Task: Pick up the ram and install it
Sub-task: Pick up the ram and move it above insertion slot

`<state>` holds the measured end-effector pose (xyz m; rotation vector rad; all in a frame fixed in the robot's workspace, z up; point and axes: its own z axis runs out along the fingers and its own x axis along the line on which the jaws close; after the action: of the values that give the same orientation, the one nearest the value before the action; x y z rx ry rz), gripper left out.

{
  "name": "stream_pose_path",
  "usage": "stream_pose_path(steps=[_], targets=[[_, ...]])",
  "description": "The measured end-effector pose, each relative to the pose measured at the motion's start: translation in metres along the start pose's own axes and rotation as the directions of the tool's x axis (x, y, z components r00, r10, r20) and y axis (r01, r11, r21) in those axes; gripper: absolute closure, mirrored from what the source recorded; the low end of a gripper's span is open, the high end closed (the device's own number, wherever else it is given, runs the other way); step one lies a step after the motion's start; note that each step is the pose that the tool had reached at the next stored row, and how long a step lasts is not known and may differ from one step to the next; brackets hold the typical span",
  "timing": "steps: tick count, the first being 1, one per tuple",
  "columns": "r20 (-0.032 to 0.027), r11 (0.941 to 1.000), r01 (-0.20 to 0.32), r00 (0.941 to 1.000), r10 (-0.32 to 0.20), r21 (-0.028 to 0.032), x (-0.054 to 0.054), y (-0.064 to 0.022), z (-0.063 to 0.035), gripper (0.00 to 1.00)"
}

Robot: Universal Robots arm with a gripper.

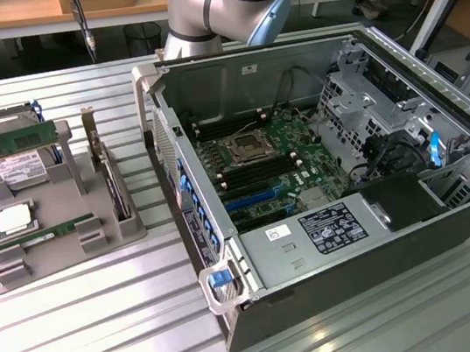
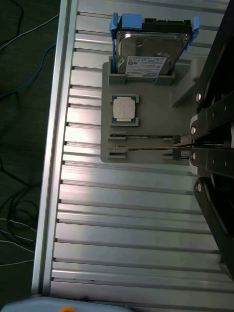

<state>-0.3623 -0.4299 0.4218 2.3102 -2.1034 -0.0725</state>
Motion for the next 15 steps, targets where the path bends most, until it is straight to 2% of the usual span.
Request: stream_pose_path(steps=[15], targets=[[-0.0004, 1.0000, 0.000, 1.0000, 0.000, 0.0000, 0.001, -0.0159, -0.0006, 0.88]])
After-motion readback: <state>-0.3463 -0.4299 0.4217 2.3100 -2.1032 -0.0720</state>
